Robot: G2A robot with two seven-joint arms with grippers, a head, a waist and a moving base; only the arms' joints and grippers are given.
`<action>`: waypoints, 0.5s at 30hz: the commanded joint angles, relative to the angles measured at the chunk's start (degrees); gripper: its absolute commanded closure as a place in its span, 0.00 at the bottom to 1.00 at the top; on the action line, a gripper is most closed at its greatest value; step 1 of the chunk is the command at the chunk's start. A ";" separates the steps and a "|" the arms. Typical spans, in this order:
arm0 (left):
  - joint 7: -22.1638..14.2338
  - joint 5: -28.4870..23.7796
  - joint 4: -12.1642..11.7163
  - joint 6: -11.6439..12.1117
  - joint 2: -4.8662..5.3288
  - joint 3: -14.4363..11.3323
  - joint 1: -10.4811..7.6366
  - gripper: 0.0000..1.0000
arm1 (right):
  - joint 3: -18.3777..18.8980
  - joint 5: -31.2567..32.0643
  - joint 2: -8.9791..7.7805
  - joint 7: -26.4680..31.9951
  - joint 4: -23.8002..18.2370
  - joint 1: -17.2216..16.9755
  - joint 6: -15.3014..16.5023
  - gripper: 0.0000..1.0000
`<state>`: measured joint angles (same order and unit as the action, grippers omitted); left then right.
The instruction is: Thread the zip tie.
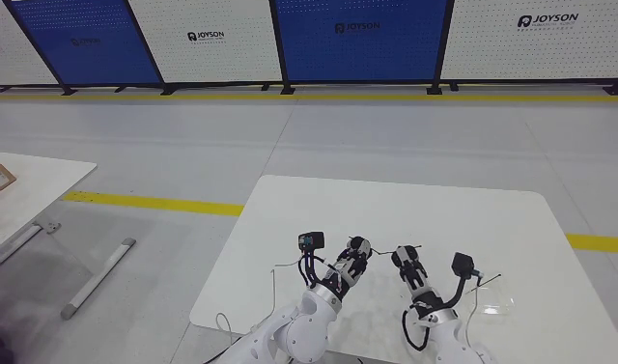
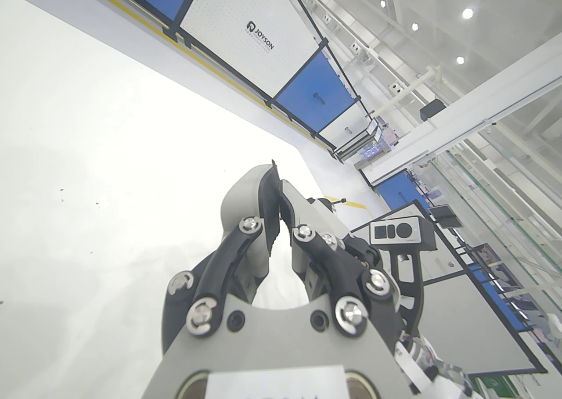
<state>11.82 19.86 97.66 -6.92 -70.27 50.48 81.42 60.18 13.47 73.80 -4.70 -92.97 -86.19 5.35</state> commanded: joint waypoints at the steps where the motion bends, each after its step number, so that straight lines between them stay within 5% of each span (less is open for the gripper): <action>1: 0.00 0.00 0.00 0.00 0.00 0.00 0.00 1.00 | -0.05 0.16 0.11 -0.02 0.25 0.17 0.00 1.00; 15: 0.05 -1.17 -0.32 -1.02 -0.32 0.11 -0.13 1.00 | -0.09 0.53 0.20 -0.23 0.40 0.27 0.25 1.00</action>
<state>11.86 19.07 97.41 -7.52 -70.46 50.65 81.38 60.10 13.99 74.01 -4.93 -92.57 -85.92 5.60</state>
